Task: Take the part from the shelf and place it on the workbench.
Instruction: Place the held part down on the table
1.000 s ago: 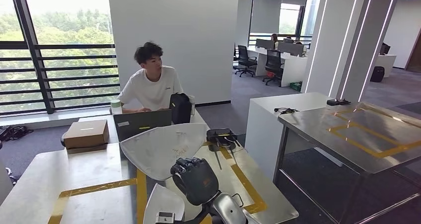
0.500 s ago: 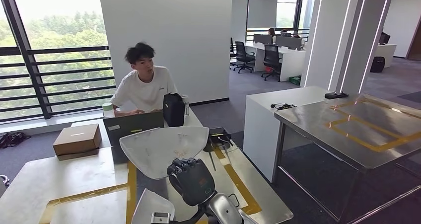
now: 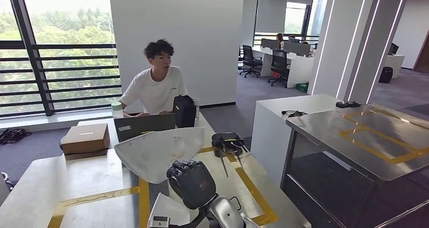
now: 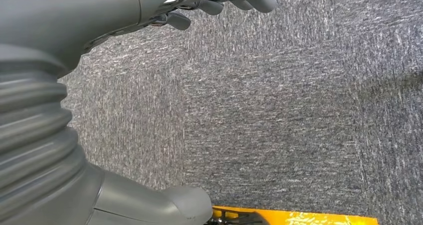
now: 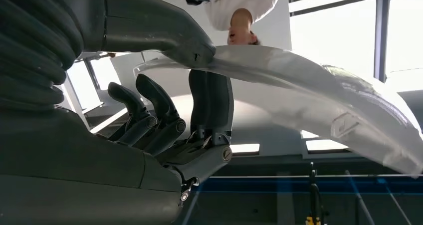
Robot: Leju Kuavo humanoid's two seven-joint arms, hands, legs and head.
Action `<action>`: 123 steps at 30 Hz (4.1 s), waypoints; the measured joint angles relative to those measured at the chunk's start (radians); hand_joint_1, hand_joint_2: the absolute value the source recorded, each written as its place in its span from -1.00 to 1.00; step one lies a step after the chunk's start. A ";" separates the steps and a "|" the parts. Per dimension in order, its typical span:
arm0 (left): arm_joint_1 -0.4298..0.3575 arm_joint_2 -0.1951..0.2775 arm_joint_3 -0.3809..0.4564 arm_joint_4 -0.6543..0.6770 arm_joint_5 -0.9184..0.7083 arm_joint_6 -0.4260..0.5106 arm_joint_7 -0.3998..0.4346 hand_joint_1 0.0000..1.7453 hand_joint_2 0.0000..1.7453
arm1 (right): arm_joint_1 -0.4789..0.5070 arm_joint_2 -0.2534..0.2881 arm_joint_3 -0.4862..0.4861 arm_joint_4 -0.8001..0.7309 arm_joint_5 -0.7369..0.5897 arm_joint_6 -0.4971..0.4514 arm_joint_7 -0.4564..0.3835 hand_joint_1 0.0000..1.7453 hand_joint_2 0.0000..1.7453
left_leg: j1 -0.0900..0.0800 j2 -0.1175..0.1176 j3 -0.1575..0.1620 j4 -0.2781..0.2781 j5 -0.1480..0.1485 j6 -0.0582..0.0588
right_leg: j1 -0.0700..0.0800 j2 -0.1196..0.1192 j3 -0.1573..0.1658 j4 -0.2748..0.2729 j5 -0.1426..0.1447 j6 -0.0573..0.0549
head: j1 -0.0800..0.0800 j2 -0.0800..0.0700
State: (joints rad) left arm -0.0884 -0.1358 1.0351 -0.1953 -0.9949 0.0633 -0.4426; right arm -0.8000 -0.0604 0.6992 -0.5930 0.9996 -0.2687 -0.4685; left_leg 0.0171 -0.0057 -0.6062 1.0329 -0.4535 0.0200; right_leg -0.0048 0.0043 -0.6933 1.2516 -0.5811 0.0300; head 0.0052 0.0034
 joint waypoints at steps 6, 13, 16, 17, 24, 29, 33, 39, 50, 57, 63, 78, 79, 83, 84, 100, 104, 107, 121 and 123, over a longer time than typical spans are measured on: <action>0.001 0.000 0.001 0.000 -0.001 0.000 0.000 -1.00 1.00 | 0.000 0.000 0.002 0.007 -0.002 0.002 -0.004 0.82 1.00 | -0.002 -0.004 0.026 0.001 -0.021 -0.010 | 0.005 -0.001 0.043 -0.174 0.143 -0.020 | 0.002 0.000; -0.002 0.000 0.001 0.000 -0.003 -0.006 0.000 -1.00 1.00 | -0.007 -0.001 0.003 0.010 -0.004 0.006 -0.002 0.82 1.00 | -0.002 0.001 0.000 0.063 -0.065 -0.047 | 0.002 -0.001 0.096 -0.256 0.149 -0.054 | -0.003 0.000; -0.001 0.000 0.001 0.000 -0.005 -0.007 0.003 -1.00 1.00 | -0.003 0.003 0.003 0.017 -0.003 0.018 0.004 0.82 1.00 | 0.000 0.001 -0.103 0.245 -0.128 -0.057 | 0.002 -0.001 0.107 -0.256 0.137 -0.063 | -0.006 0.000; 0.000 0.000 0.001 0.000 -0.006 -0.007 0.004 -1.00 1.00 | -0.002 0.005 0.004 0.022 -0.001 0.022 0.007 0.82 1.00 | 0.000 0.001 -0.122 0.269 -0.123 -0.059 | 0.002 0.000 0.111 -0.254 0.133 -0.062 | -0.007 0.000; -0.002 -0.001 0.001 0.001 -0.011 -0.009 0.008 -1.00 1.00 | -0.010 0.018 0.004 0.045 0.011 0.031 0.023 0.82 1.00 | 0.000 0.004 -0.011 0.009 0.014 -0.061 | 0.005 0.002 0.127 -0.228 0.096 -0.037 | -0.011 0.000; -0.002 -0.002 0.001 0.001 -0.014 -0.009 0.009 -1.00 1.00 | -0.015 0.023 0.004 0.053 0.012 0.024 0.022 0.82 1.00 | 0.000 0.002 -0.016 0.008 0.011 -0.043 | 0.005 0.003 0.126 -0.229 0.095 -0.031 | -0.006 0.000; -0.006 -0.008 0.001 0.001 -0.022 -0.010 0.011 -1.00 1.00 | -0.070 0.050 0.005 0.102 0.013 0.040 0.030 0.82 1.00 | 0.005 0.001 -0.006 0.004 0.000 -0.007 | -0.002 0.000 -0.008 0.015 -0.003 -0.002 | 0.000 0.000; -0.006 -0.016 0.001 0.002 -0.025 -0.013 0.014 -1.00 1.00 | -0.113 0.078 0.005 0.146 0.011 0.070 0.050 0.82 1.00 | 0.002 -0.005 0.023 0.004 -0.024 -0.020 | 0.005 -0.001 0.045 -0.186 0.152 -0.024 | 0.002 0.000; -0.011 -0.026 0.001 0.003 -0.035 -0.013 0.019 -1.00 1.00 | -0.178 0.118 0.006 0.205 -0.002 0.106 0.088 0.82 1.00 | 0.004 0.000 -0.130 0.272 -0.114 -0.066 | 0.003 0.001 0.104 -0.246 0.131 -0.065 | -0.008 0.000; -0.016 -0.027 0.000 0.005 -0.038 -0.014 0.024 -1.00 1.00 | -0.200 0.128 0.005 0.235 -0.007 0.127 0.106 0.82 1.00 | 0.000 -0.001 -0.025 0.004 0.019 -0.037 | 0.009 0.005 0.116 -0.229 0.099 -0.035 | -0.007 0.000; -0.018 -0.030 -0.001 0.004 -0.043 -0.014 0.023 -1.00 1.00 | -0.212 0.134 0.005 0.252 -0.006 0.145 0.121 0.82 1.00 | 0.006 -0.001 -0.011 0.000 0.007 -0.007 | 0.002 0.001 -0.001 -0.009 0.006 -0.007 | 0.000 0.000; -0.017 -0.038 -0.004 0.006 -0.044 -0.014 0.024 -1.00 1.00 | -0.215 0.143 0.005 0.286 -0.009 0.187 0.150 0.82 1.00 | 0.004 0.001 -0.068 0.181 -0.108 -0.061 | 0.001 0.000 0.090 -0.249 0.146 -0.064 | -0.007 0.000; -0.016 -0.038 -0.004 0.006 -0.044 -0.014 0.024 -1.00 1.00 | -0.211 0.143 0.005 0.288 -0.010 0.188 0.151 0.82 1.00 | 0.004 0.001 -0.104 0.238 -0.122 -0.063 | 0.002 0.001 0.092 -0.247 0.143 -0.066 | -0.008 0.000; -0.013 -0.037 -0.004 0.006 -0.043 -0.014 0.023 -1.00 1.00 | -0.200 0.143 0.004 0.297 -0.018 0.189 0.158 0.82 1.00 | 0.004 0.002 -0.091 0.143 -0.017 -0.060 | 0.003 0.004 0.108 -0.240 0.123 -0.060 | -0.009 0.000; -0.013 -0.037 -0.004 0.006 -0.043 -0.014 0.023 -1.00 1.00 | -0.198 0.144 0.004 0.298 -0.021 0.191 0.160 0.82 1.00 | 0.002 0.002 -0.061 0.077 0.011 -0.057 | 0.005 0.005 0.111 -0.236 0.116 -0.055 | -0.010 0.000; -0.009 -0.043 -0.004 0.007 -0.052 0.066 -0.021 -1.00 1.00 | -0.122 0.135 -0.017 0.317 -0.050 0.199 0.159 0.82 1.00 | 0.002 -0.004 0.002 -0.004 -0.002 -0.018 | 0.001 -0.001 0.051 -0.193 0.138 -0.018 | 0.003 0.000; -0.008 -0.042 -0.004 0.007 -0.056 0.110 -0.032 -1.00 1.00 | -0.090 0.133 -0.026 0.321 -0.054 0.195 0.149 0.82 1.00 | -0.002 -0.001 0.007 -0.005 -0.008 -0.020 | 0.005 0.001 0.073 -0.238 0.146 -0.023 | -0.001 0.000; -0.009 -0.041 -0.005 0.007 -0.067 0.123 -0.039 -1.00 1.00 | -0.061 0.133 -0.029 0.323 -0.044 0.197 0.144 0.82 1.00 | -0.001 0.000 0.015 -0.015 -0.006 -0.025 | 0.007 0.004 0.074 -0.237 0.144 -0.030 | -0.003 0.000; -0.012 -0.040 -0.030 0.007 -0.113 0.143 -0.008 -1.00 1.00 | 0.003 0.105 -0.029 0.326 -0.037 0.180 0.116 -1.00 -1.00 | -0.001 0.001 0.019 -0.024 -0.003 -0.041 | 0.007 0.004 0.075 -0.237 0.142 -0.038 | -0.005 0.000; -0.012 -0.040 -0.037 0.007 -0.119 0.150 -0.003 -1.00 1.00 | 0.010 0.103 -0.029 0.326 -0.036 0.178 0.108 -1.00 -1.00 | -0.002 0.001 0.019 -0.023 -0.003 -0.041 | 0.007 0.003 0.076 -0.237 0.142 -0.038 | -0.005 0.000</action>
State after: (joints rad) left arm -0.1003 -0.1759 0.9982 -0.1885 -1.1139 0.2132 -0.4459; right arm -0.7905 0.0427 0.6706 -0.2674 0.9635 -0.0908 -0.3603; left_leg 0.0155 -0.0052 -0.5873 1.0097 -0.4565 -0.0209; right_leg 0.0019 0.0077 -0.6177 1.0149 -0.4392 -0.0076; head 0.0004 0.0034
